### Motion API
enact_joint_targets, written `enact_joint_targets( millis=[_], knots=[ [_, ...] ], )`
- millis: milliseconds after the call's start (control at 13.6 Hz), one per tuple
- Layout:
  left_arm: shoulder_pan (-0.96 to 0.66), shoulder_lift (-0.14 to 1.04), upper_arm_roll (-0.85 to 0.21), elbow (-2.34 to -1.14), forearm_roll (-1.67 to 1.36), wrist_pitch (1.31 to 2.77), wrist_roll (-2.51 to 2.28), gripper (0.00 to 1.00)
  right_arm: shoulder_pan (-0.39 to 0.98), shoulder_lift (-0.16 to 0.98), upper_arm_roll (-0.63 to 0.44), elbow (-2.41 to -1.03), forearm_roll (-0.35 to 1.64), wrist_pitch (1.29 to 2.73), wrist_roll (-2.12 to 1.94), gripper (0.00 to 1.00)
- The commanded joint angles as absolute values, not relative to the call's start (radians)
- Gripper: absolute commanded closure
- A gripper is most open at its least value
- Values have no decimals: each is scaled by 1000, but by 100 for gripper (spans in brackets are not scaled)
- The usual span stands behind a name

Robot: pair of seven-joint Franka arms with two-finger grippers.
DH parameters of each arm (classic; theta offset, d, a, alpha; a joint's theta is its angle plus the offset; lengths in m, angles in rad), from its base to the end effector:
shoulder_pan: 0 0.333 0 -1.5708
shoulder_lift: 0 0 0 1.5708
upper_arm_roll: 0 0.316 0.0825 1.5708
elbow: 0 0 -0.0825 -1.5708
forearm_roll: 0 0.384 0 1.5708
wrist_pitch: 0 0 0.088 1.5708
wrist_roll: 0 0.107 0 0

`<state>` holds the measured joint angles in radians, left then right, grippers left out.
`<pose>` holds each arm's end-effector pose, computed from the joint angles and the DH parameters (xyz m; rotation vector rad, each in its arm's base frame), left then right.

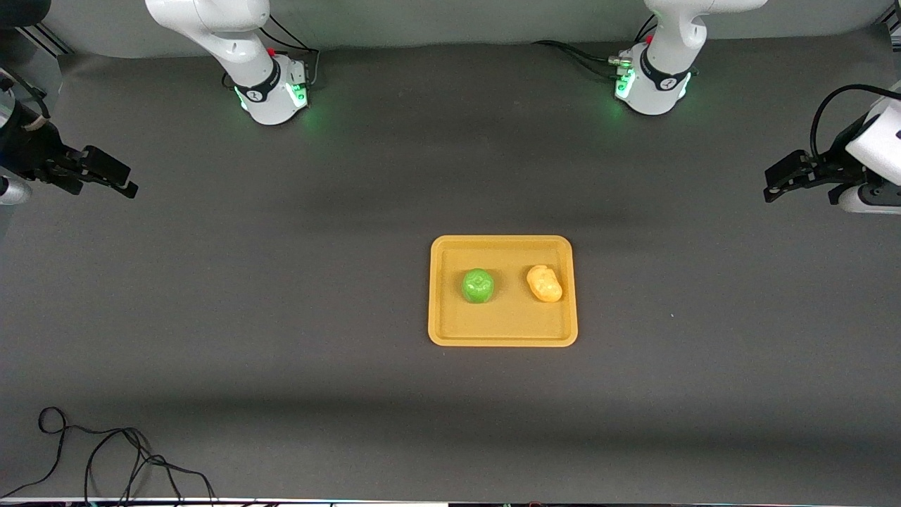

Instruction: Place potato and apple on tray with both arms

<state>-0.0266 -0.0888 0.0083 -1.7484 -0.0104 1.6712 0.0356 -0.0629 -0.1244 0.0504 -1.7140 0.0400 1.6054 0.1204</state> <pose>0.5331 -0.0106 0.5972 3.1295 -0.0829 0.0183 0.5179 -0.0007 0.6264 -3.1000 0.2085 -0.0215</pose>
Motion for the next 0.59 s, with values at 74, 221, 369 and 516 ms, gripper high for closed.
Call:
enact_joint_targets(
  millis=[74, 221, 369, 516],
  knots=[
    [-21, -109, 6, -1775, -6, 1690, 52, 0, -77, -127, 69, -1724, -14, 1604, 65, 0],
    [-21, -109, 6, -1775, -6, 1694, 52, 0, -78, -121, 69, -1729, -21, 1606, 32, 0],
    [-21, -109, 6, -1778, -6, 1695, 52, 0, -75, -118, 68, -1729, -21, 1603, 32, 0],
    [-21, -109, 6, -1778, -6, 1697, 52, 0, -64, -114, 67, -1732, -12, 1598, 25, 0]
  ],
)
